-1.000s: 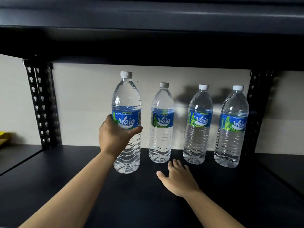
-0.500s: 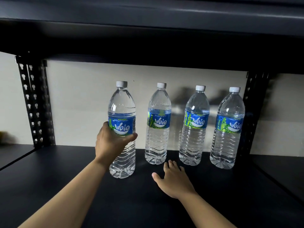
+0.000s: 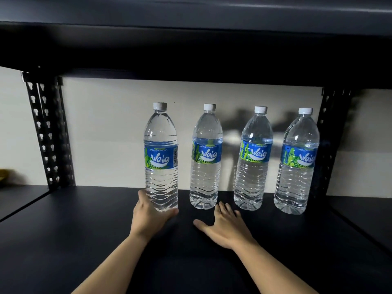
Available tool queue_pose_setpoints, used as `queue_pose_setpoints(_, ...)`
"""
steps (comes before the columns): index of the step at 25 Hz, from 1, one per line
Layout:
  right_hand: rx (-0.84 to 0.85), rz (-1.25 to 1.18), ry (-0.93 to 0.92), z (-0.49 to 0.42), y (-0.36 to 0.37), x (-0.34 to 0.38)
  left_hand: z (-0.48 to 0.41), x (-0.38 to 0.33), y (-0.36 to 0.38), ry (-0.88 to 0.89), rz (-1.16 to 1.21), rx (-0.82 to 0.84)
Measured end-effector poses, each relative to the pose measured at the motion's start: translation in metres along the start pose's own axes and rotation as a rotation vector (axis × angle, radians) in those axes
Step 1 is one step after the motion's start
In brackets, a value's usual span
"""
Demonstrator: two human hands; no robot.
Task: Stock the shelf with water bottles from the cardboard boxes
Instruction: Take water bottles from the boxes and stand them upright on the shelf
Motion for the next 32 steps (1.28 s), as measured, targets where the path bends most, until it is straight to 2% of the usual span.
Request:
queue_pose_setpoints(4, -0.006, 0.0, 0.004, 0.0, 0.001, -0.001, -0.011, 0.003, 0.01, -0.004, -0.03, -0.036)
queue_pose_setpoints(13, -0.022, -0.031, 0.005, 0.001, 0.0, 0.0, -0.027, 0.005, 0.021, -0.094, -0.093, 0.009)
queue_pose_setpoints(20, -0.05, -0.042, 0.002, 0.002, -0.002, 0.0, -0.032, 0.006, 0.025, -0.085, -0.17, 0.035)
queue_pose_setpoints(32, -0.066, -0.06, -0.003, 0.002, -0.003, 0.001, -0.035, 0.006, 0.023, -0.082, -0.13, 0.072)
Point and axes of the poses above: each hand's wrist, its own z-axis away from the middle knuckle, its own y-axis out of the palm, x = y × z, the point moved 3 cm from there along -z, towards the middle knuckle, and after that the axes turned 2 degrees about z, right-handed, at the moved point
